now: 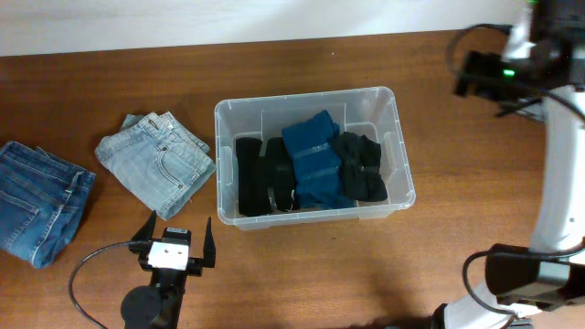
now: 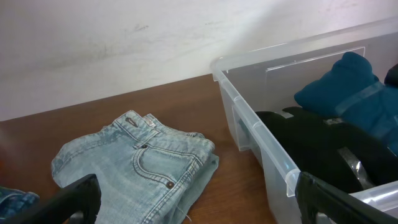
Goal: Pack container
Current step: 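Release the black socks in the bin and withdraw the right gripper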
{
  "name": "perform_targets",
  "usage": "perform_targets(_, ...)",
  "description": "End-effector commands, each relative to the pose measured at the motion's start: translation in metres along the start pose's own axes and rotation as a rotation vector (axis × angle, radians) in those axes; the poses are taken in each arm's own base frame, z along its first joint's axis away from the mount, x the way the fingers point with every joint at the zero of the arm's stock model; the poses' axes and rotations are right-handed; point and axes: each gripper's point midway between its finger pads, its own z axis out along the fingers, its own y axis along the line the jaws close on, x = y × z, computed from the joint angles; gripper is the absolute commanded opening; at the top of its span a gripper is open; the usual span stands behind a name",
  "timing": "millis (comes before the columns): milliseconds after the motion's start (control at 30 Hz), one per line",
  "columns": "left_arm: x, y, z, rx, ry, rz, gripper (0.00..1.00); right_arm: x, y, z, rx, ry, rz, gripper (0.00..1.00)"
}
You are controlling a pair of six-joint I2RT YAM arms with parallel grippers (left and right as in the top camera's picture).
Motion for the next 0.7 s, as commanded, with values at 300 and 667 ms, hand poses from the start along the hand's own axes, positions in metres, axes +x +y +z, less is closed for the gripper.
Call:
perform_targets(300, 0.002, -0.001, 0.0, 0.006, -0.001, 0.015, 0.99, -0.002, -0.13, -0.008, 0.177, -0.007, 0.299, 0.99)
perform_targets(667, 0.002, -0.001, 0.0, 0.006, -0.001, 0.015, 1.0, 0.0, -0.144, -0.01, 0.193, -0.011, 0.334, 0.99)
